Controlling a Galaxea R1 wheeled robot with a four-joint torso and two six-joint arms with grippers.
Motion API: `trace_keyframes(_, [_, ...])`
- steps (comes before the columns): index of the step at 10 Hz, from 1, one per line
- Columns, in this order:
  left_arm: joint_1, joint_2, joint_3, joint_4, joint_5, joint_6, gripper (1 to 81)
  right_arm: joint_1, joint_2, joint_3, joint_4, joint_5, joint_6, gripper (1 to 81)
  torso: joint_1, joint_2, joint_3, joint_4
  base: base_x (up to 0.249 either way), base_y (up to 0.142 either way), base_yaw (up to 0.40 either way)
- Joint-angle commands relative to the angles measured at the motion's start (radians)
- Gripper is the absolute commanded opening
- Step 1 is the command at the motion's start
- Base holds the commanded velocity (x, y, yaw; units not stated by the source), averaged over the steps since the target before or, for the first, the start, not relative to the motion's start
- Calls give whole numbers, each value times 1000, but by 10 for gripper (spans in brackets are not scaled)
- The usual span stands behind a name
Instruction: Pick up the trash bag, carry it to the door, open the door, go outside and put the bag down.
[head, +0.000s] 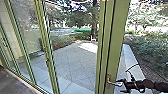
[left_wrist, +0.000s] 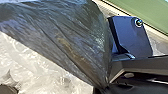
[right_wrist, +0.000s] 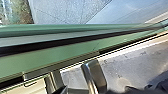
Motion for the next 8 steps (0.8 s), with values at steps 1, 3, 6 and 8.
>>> trace_keyframes(1, [-47,-2,3,-4,59,-1,10,143,-4,-3,17,-13,17,811,0,0,0,0,0,0,0])
trace_keyframes(3, [-47,-2,5,-4,59,-1,10,112,31,-25,19,-10,44,811,0,0,0,0,0,0,0])
trace_keyframes(6, [-47,-3,3,-4,61,-1,10,63,95,-74,19,4,96,811,0,0,0,0,0,0,0])
trace_keyframes(8, [-47,-3,0,-4,61,-1,10,26,137,-124,19,12,141,811,0,0,0,0,0,0,0])
